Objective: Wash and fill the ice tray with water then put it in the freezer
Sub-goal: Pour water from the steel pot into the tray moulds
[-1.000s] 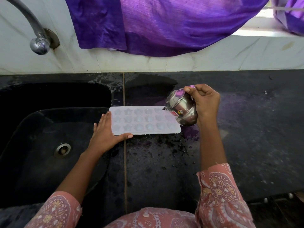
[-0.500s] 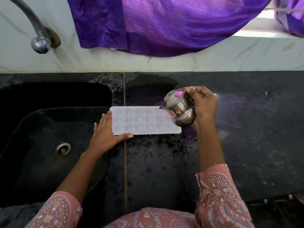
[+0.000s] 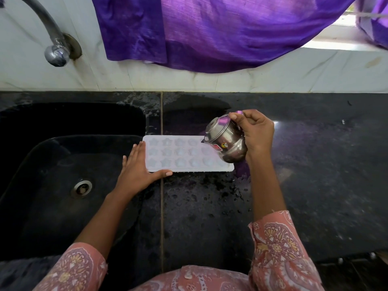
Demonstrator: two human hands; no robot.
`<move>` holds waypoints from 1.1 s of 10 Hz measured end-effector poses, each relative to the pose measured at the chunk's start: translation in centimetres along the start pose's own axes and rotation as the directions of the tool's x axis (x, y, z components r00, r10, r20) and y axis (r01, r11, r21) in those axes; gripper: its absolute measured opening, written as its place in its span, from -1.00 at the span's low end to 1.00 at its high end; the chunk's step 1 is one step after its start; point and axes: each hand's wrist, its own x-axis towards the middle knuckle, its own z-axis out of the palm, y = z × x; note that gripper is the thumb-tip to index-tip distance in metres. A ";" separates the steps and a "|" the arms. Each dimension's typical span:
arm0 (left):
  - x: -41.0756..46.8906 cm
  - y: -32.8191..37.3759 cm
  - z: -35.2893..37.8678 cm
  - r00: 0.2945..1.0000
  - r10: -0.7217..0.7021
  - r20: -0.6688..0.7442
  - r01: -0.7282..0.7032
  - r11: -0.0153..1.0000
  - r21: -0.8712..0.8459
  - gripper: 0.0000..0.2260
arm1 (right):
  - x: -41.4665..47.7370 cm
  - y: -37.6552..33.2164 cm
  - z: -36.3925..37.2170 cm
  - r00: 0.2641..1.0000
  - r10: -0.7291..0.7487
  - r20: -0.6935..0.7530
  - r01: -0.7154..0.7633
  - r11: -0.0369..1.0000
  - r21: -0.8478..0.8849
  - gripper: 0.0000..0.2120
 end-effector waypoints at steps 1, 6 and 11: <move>0.0 0.0 0.0 1.000 0.001 -0.002 -0.001 1.000 -0.003 0.13 | 0.1 0.1 0.1 1.000 -0.010 0.006 0.010 1.000 -0.016 -0.82; 0.0 0.0 0.0 1.000 -0.001 0.005 0.001 1.000 0.013 0.13 | -0.1 0.0 0.6 0.999 -0.040 0.032 0.042 0.998 -0.052 -0.83; -0.2 0.2 -0.1 1.000 -0.008 0.009 0.008 1.000 0.005 0.13 | -0.2 -0.3 0.8 0.998 -0.059 0.027 0.061 0.995 -0.074 -0.85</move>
